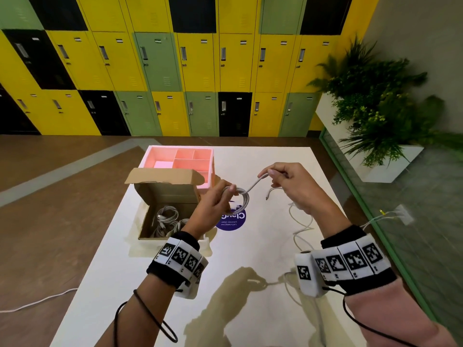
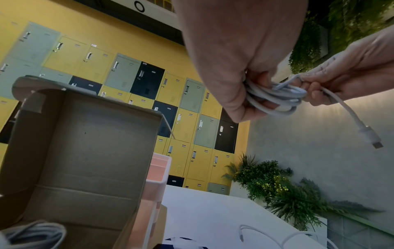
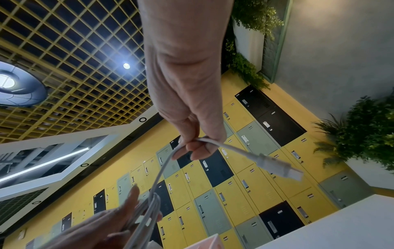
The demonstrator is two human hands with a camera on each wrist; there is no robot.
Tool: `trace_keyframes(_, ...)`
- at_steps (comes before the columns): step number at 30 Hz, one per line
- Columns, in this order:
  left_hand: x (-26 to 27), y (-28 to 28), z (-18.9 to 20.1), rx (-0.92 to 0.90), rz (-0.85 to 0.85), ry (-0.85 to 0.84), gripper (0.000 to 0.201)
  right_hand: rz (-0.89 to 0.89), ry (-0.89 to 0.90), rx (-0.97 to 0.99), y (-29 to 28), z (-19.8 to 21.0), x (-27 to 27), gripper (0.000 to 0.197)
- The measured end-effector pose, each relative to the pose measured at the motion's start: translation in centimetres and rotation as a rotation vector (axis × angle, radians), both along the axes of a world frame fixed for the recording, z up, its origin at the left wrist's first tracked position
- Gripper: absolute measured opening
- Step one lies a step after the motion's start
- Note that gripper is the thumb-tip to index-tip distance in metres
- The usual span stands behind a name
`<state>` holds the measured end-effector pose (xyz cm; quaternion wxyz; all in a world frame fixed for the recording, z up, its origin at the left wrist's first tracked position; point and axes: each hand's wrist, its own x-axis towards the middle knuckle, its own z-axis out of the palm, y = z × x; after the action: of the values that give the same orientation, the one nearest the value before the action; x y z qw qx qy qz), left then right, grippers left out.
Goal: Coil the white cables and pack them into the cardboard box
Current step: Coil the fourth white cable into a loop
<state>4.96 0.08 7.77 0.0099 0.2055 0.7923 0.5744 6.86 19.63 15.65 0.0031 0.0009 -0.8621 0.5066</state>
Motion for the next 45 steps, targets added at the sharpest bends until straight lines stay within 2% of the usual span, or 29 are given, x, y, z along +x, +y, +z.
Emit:
trace_keyframes(6, 0.0, -0.1, 0.0, -0.077, 0.017, 0.044, 0.018, -0.009, -0.027, -0.036, 0.0, -0.5, -0.1, 0.026)
trace_keyframes(14, 0.2, -0.8, 0.3, 0.197, 0.019, -0.077, 0.025, 0.023, 0.099, 0.099, 1.0, -1.7, -0.6, 0.015)
trace_keyframes(19, 0.5, 0.0, 0.9, 0.298, -0.054, -0.135, 0.038, -0.067, 0.193, -0.11, 0.3, -2.9, -1.1, 0.013)
trace_keyframes(23, 0.6, 0.5, 1.2, 0.342, -0.098, -0.185, 0.03, -0.058, 0.204, -0.357, -0.5, -3.3, -1.2, 0.021)
trace_keyframes(26, 0.6, 0.5, 1.4, 0.344, -0.128, -0.226, 0.029, -0.05, 0.22, -0.462, -0.9, -3.4, -1.1, 0.016)
trace_keyframes(31, 0.5, 0.2, 1.4, 0.276, -0.118, -0.249, 0.037, -0.027, 0.207, -0.552, -0.9, -3.7, -1.3, 0.016)
trace_keyframes(34, 0.6, 0.3, 1.5, 0.239, -0.121, -0.26, 0.028, -0.019, 0.179, -0.583, -0.8, -3.9, -1.4, 0.016)
trace_keyframes(38, 0.8, 0.4, 1.6, 0.283, -0.131, -0.293, 0.021, -0.025, 0.16, -0.595, -0.9, -4.4, -1.4, 0.016)
trace_keyframes(45, 0.5, 0.4, 1.4, 0.203, -0.049, -0.186, 0.024, -0.015, 0.126, -0.608, -0.8, -5.1, -1.1, 0.018)
